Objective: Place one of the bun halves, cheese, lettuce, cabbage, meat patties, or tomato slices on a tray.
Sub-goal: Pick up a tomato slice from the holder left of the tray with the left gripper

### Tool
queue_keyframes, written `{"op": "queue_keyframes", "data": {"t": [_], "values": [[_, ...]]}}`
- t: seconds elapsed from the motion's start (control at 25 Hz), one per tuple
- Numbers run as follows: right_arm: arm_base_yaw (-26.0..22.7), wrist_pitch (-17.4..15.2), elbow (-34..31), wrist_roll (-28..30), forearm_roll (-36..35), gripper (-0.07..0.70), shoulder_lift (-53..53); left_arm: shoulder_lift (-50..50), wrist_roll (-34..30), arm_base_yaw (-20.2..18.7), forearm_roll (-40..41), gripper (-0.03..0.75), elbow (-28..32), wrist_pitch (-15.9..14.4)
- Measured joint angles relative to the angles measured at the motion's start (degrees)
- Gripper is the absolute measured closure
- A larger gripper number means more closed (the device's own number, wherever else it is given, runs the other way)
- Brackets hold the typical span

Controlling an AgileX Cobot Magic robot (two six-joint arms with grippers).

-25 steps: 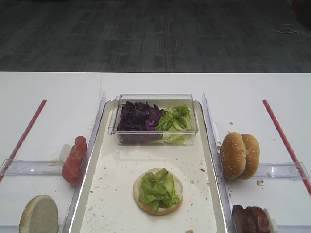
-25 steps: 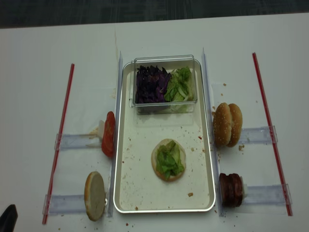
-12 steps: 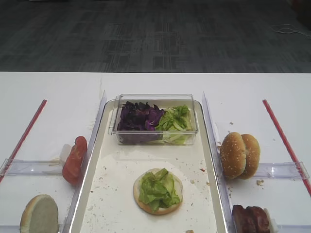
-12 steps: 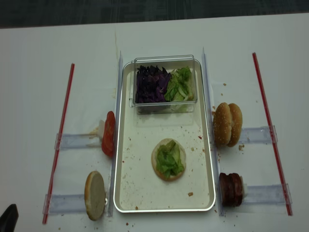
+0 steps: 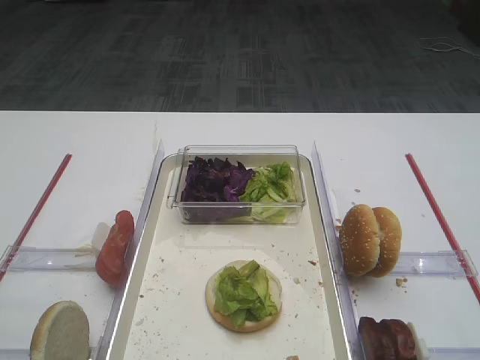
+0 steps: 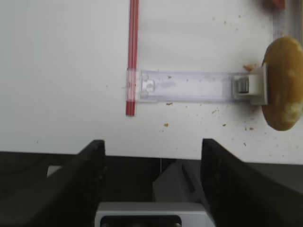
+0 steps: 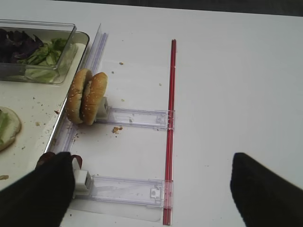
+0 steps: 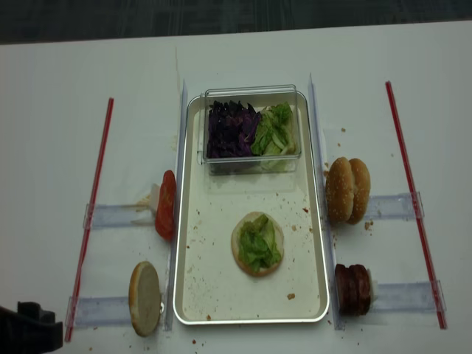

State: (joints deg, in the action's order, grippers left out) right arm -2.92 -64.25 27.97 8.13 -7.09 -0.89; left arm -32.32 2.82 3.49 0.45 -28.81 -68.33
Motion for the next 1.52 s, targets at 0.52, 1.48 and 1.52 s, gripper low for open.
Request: {"op": "queue_keyframes", "data": {"t": [0.52, 1.48, 1.52], "values": [[0.0, 0.0, 0.0, 0.0, 0.0, -0.058, 0.0, -18.1, -1.2, 0.0, 0.0, 0.281, -0.4, 1.0], [0.0, 0.0, 0.0, 0.0, 0.0, -0.059, 0.0, -58.7, -0.2, 0.0, 0.4, 0.281, -30.6, 9.4], [0.0, 0.0, 0.0, 0.0, 0.0, -0.059, 0.0, -59.6, -0.2, 0.0, 0.4, 0.281, -31.7, 9.4]]}}
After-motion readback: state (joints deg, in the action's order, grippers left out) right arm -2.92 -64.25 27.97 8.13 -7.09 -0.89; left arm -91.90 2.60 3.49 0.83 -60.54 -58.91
